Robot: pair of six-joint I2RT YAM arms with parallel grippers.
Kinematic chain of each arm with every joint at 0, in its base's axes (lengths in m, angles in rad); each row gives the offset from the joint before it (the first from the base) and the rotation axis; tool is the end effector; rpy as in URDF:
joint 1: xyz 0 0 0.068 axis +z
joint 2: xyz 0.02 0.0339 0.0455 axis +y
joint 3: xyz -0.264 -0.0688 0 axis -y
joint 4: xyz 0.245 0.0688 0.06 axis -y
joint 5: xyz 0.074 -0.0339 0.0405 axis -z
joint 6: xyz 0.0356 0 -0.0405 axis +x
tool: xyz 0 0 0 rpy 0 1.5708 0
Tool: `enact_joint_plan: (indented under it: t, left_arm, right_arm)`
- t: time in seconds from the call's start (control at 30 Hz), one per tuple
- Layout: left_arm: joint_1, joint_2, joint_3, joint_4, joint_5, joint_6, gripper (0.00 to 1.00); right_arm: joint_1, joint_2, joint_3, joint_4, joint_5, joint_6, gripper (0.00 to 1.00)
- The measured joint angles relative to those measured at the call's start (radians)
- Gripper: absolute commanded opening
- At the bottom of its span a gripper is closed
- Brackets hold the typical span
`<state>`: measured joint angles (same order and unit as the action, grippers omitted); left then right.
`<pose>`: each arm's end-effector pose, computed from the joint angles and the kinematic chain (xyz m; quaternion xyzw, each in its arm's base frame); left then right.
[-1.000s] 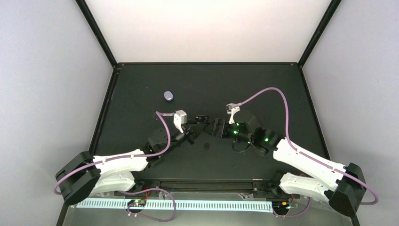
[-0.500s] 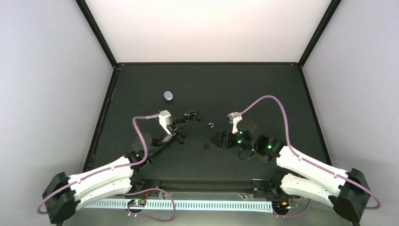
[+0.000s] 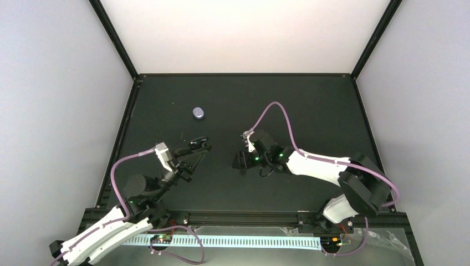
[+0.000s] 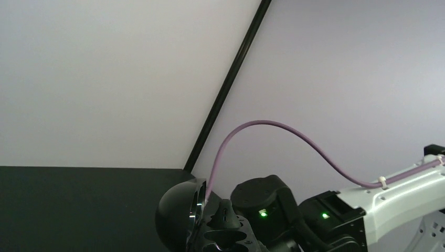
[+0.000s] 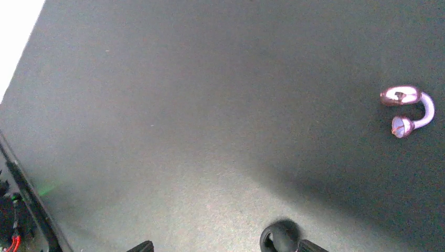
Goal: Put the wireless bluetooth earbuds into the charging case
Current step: Pick up the earbud from the center of the board.
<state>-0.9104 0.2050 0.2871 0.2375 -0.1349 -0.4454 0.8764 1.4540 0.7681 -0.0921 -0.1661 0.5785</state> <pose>0.0679 -0.0796 0.2815 0.0815 0.5811 -0.4765 0.6547 0.1840 0.2301 0.1904 -0.1681 0.9043 0.3130 0.2365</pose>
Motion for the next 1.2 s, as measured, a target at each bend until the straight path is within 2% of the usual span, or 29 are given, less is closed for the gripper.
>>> enact_joint_plan:
  t: [0.3,0.83,1.0,1.2]
  left_arm:
    - [0.000,-0.062,-0.003,-0.121,-0.008,0.019,0.02]
    - [0.000,-0.062,-0.003,-0.141,-0.008,0.028,0.02]
    - [0.000,-0.062,-0.003,-0.142,-0.008,0.029,0.02]
    - [0.000,-0.062,-0.003,-0.148,-0.008,0.028,0.01]
  right_arm:
    - [-0.014,0.127,-0.004,0.026,-0.041,0.042,0.75]
    - [-0.007,0.199,0.014,0.081,-0.149,0.074,0.77]
    - [-0.002,0.195,0.024,0.047,-0.135,0.074,0.79]
    - [0.008,0.114,0.002,-0.025,-0.074,0.061,0.79]
